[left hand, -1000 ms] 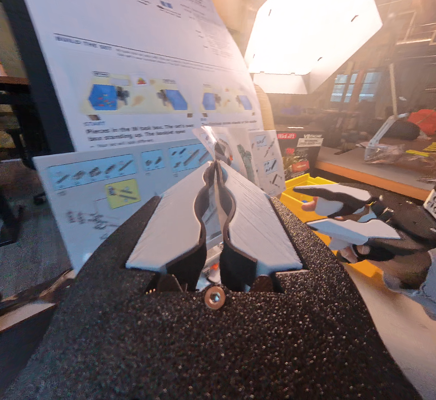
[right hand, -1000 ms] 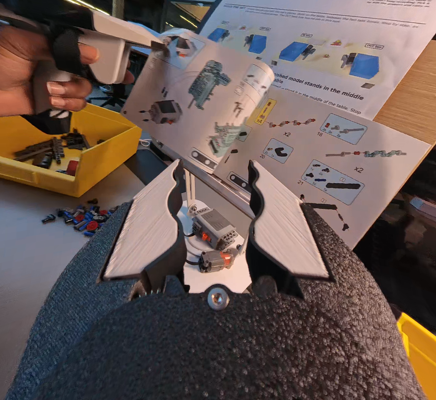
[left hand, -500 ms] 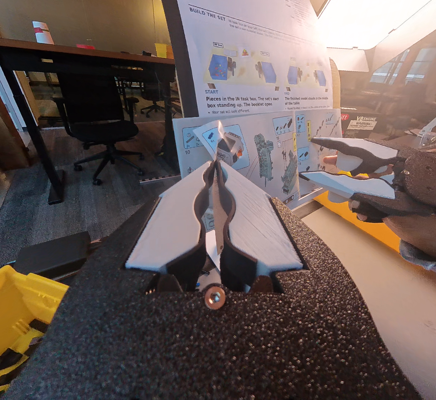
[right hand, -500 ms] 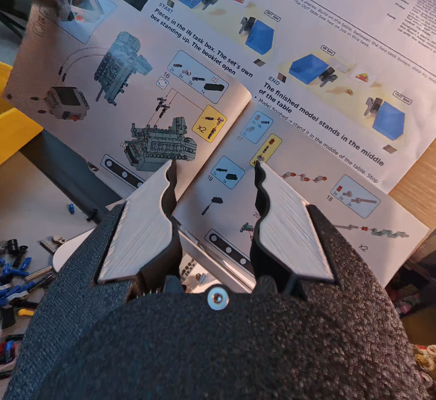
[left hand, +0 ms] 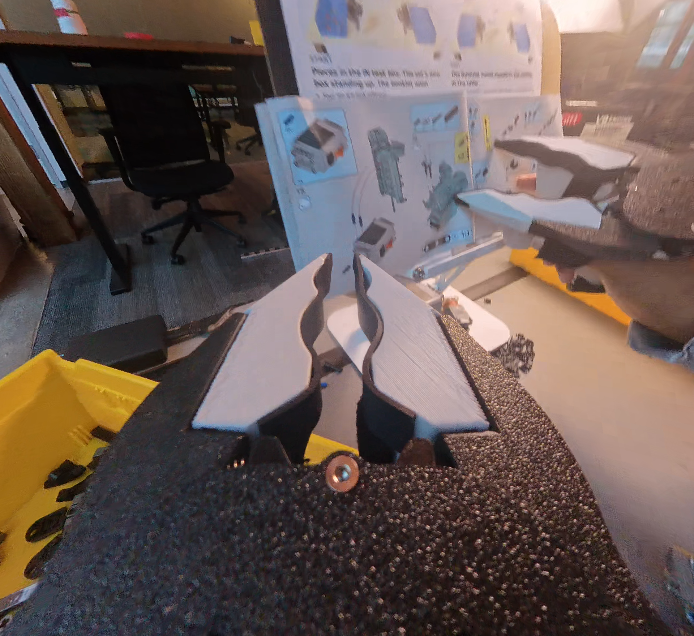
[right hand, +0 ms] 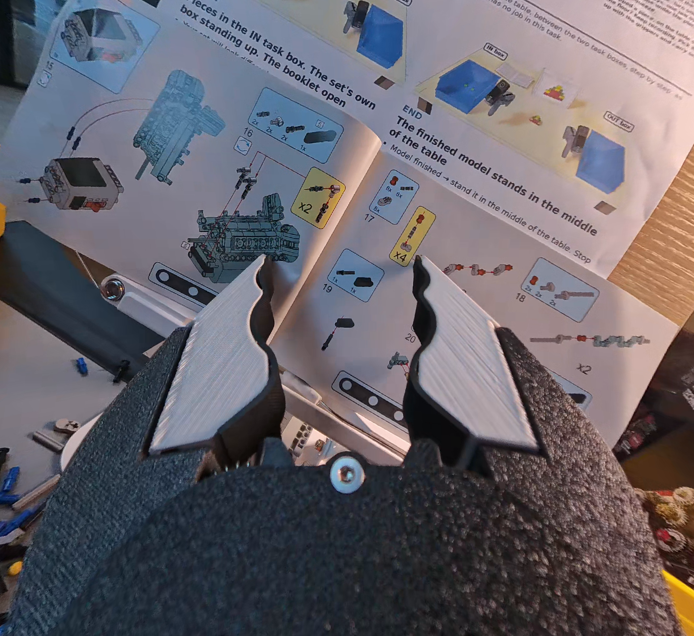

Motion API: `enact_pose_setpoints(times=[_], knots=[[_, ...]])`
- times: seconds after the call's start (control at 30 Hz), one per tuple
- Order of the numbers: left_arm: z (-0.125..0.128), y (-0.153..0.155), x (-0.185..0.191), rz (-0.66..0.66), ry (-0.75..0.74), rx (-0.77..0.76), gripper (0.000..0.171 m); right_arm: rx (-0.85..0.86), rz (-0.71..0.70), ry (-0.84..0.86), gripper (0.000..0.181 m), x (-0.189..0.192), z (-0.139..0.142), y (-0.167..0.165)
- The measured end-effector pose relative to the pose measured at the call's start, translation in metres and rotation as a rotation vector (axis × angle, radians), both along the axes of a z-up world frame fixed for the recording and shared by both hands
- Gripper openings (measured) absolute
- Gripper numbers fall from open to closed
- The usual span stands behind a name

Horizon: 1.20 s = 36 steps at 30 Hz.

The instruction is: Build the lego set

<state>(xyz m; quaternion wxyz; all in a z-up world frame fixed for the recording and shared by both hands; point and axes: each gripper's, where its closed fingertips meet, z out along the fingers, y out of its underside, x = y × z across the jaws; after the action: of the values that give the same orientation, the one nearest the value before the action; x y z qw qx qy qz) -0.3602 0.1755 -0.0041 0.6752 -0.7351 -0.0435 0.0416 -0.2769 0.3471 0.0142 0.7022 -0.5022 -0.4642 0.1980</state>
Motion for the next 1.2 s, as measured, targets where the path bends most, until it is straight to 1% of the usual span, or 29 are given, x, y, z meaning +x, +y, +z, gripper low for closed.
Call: enact_pose_setpoints(times=[0.1, 0.13, 0.17, 0.2, 0.23, 0.3, 0.33, 0.4, 0.5, 0.53, 0.57, 0.6, 0.63, 0.73, 0.8, 0.9, 1.0, 1.1, 1.2], knots=[[-0.029, 0.017, 0.025, -0.046, 0.152, -0.123, 0.012, -0.019, 0.008, 0.011, 0.074, 0.0, -0.001, 0.001], [-0.037, 0.023, 0.03, -0.045, 0.181, -0.161, 0.012, -0.024, 0.01, 0.011, 0.074, 0.0, -0.001, 0.001], [-0.044, 0.029, 0.033, -0.033, 0.167, -0.186, 0.012, -0.026, 0.01, 0.011, 0.074, 0.0, -0.001, 0.001], [-0.049, 0.036, 0.034, -0.016, 0.108, -0.19, 0.012, -0.026, 0.009, 0.012, 0.074, 0.0, -0.001, 0.001], [-0.052, 0.044, 0.034, -0.001, 0.015, -0.182, 0.017, -0.028, 0.007, 0.013, 0.074, 0.0, -0.001, 0.001], [-0.057, 0.059, 0.035, 0.01, -0.185, -0.157, 0.031, -0.037, 0.008, 0.017, 0.074, 0.0, 0.0, 0.001], [-0.057, 0.066, 0.036, 0.013, -0.263, -0.131, 0.037, -0.04, 0.009, 0.016, 0.074, 0.0, 0.0, 0.001], [-0.053, 0.077, 0.032, 0.046, -0.364, -0.063, 0.038, -0.04, 0.012, 0.012, 0.074, 0.0, 0.0, 0.0], [-0.051, 0.082, 0.028, 0.062, -0.393, 0.013, 0.034, -0.05, 0.011, 0.006, 0.073, 0.001, -0.001, 0.003], [-0.05, 0.083, 0.032, 0.045, -0.427, 0.047, 0.028, -0.055, 0.016, 0.006, 0.073, 0.001, -0.001, 0.002], [-0.049, 0.081, 0.034, 0.04, -0.45, 0.086, 0.015, -0.052, 0.017, 0.006, 0.073, 0.002, -0.001, 0.002], [-0.048, 0.078, 0.033, 0.052, -0.472, 0.124, 0.009, -0.047, 0.018, 0.006, 0.073, 0.002, -0.001, 0.002], [-0.047, 0.077, 0.032, 0.052, -0.519, 0.161, 0.008, -0.048, 0.018, 0.006, 0.073, 0.002, -0.001, 0.001], [-0.042, 0.074, 0.026, 0.018, -0.724, 0.273, 0.005, -0.054, 0.014, 0.004, 0.073, 0.003, -0.001, 0.002], [-0.041, 0.074, 0.022, 0.024, -0.746, 0.293, 0.004, -0.057, 0.013, 0.002, 0.073, 0.003, -0.002, 0.002], [-0.043, 0.079, 0.018, 0.059, -0.705, 0.252, 0.017, -0.054, 0.012, 0.005, 0.073, 0.003, -0.001, 0.002], [-0.047, 0.083, 0.018, 0.065, -0.669, 0.217, 0.014, -0.054, 0.013, 0.009, 0.072, 0.003, -0.002, 0.002], [-0.05, 0.082, 0.018, 0.051, -0.802, 0.281, 0.009, -0.052, 0.013, 0.005, 0.072, 0.003, -0.002, 0.002], [-0.053, 0.08, 0.019, 0.043, -0.94, 0.357, 0.01, -0.049, 0.012, 0.004, 0.072, 0.003, -0.002, 0.002]])
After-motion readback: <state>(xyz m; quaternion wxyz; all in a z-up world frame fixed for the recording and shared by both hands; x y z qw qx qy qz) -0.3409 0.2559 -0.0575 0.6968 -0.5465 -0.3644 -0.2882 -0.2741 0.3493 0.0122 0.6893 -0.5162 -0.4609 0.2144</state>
